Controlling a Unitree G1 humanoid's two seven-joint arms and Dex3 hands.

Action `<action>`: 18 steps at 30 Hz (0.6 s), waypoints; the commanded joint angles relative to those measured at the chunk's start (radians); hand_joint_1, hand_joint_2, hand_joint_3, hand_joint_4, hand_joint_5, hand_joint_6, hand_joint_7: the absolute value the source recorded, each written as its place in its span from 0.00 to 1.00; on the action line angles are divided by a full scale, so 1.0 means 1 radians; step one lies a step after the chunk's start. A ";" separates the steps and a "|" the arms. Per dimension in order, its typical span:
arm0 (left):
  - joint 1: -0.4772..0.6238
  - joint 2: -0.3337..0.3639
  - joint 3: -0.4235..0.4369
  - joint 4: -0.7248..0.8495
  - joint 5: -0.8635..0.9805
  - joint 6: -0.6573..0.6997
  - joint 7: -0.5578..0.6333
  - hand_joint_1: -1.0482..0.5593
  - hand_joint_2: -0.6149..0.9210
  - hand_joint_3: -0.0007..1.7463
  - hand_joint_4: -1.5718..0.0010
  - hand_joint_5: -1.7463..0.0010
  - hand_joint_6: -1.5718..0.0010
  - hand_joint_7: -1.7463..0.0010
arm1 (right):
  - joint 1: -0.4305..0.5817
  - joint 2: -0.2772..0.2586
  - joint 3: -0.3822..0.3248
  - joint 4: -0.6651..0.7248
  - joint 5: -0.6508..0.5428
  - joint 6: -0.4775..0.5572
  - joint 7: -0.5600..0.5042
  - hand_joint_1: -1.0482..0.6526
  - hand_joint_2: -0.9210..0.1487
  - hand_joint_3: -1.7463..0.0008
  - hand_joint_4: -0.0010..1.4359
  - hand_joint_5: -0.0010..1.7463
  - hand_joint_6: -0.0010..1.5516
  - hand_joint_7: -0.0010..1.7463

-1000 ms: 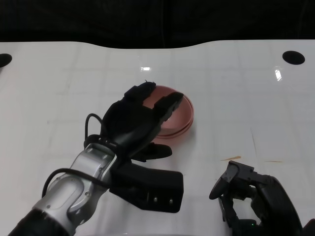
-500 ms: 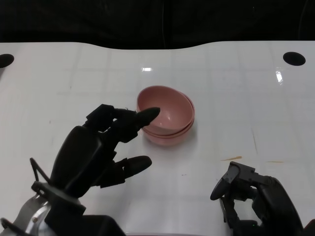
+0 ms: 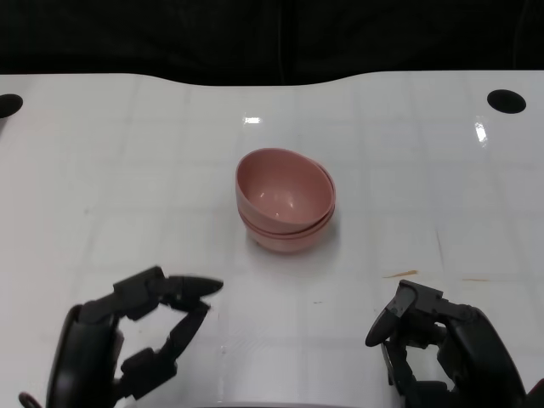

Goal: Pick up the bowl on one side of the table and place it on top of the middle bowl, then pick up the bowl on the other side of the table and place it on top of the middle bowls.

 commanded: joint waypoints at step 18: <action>0.076 -0.135 0.110 -0.053 -0.295 0.256 -0.287 0.58 0.76 0.64 0.48 0.06 0.50 0.15 | 0.004 -0.024 -0.024 -0.025 0.071 0.029 0.054 0.50 0.33 0.46 0.57 0.82 0.53 0.64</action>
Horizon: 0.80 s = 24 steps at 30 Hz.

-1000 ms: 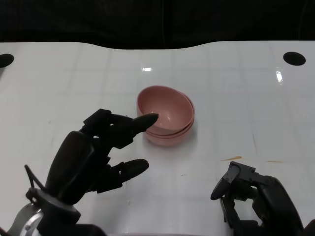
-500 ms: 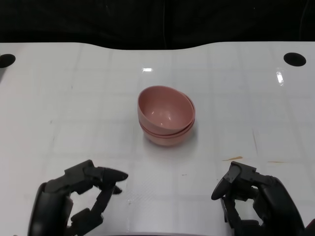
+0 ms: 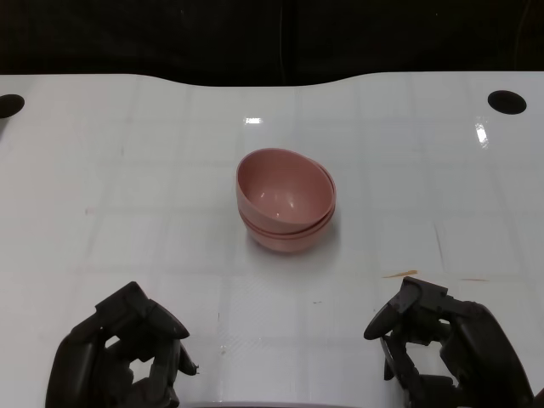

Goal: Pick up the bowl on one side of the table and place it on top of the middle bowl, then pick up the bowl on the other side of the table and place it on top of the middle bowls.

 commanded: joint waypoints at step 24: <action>-0.023 -0.075 0.092 -0.013 -0.012 0.092 -0.095 0.59 0.73 0.65 0.47 0.06 0.49 0.16 | -0.025 0.001 -0.040 0.007 0.089 0.068 0.055 0.51 0.39 0.41 0.53 0.87 0.53 0.64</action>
